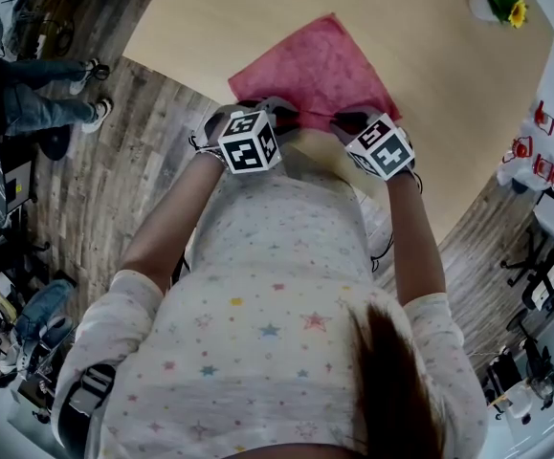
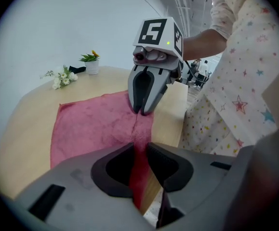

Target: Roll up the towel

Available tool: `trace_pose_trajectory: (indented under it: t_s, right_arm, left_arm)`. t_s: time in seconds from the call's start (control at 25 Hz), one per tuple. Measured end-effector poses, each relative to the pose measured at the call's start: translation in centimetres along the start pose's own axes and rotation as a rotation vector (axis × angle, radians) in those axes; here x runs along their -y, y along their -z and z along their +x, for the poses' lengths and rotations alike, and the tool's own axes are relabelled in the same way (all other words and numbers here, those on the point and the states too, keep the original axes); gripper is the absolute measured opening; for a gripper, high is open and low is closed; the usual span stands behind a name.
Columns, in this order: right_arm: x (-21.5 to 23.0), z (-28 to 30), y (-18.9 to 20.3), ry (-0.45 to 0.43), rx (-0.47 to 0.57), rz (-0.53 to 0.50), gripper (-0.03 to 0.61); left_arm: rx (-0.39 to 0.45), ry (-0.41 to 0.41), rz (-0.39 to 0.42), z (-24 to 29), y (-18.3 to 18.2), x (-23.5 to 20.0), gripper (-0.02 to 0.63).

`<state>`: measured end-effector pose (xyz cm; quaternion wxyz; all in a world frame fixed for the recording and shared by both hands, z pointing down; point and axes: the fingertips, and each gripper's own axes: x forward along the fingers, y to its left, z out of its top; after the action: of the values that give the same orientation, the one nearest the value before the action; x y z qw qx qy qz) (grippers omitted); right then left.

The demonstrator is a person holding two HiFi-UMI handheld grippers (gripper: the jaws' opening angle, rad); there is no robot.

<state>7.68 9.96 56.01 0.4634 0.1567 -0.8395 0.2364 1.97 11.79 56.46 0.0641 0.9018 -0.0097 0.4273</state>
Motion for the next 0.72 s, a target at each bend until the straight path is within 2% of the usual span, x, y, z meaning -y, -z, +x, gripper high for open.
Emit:
trace_pose_trajectory:
  t_s: [0.2, 0.36, 0.52, 0.64, 0.72]
  right_arm:
    - [0.8, -2.3, -0.6, 0.053, 0.044, -0.010, 0.097]
    - [-0.6, -3.3, -2.2, 0.048, 0.099, -0.088, 0.103]
    - [-2.7, -1.0, -0.9, 0.016, 0.032, -0.191, 0.135]
    - [-2.7, 0.5, 0.3, 0.052, -0.035, -0.271, 0.149]
    - [-2.4, 0.8, 0.6, 0.083, -0.051, -0.302, 0.144]
  left_arm:
    - [-0.004, 0.006, -0.007, 0.2, -0.2, -0.2, 0.071]
    - [-0.005, 0.009, -0.011, 0.2, -0.2, -0.3, 0.071]
    - [-0.004, 0.018, -0.018, 0.4, -0.3, -0.2, 0.075]
    - [-0.003, 0.039, -0.021, 0.3, -0.2, 0.0, 0.088]
    - [-0.007, 0.052, -0.006, 0.3, -0.1, 0.3, 0.120]
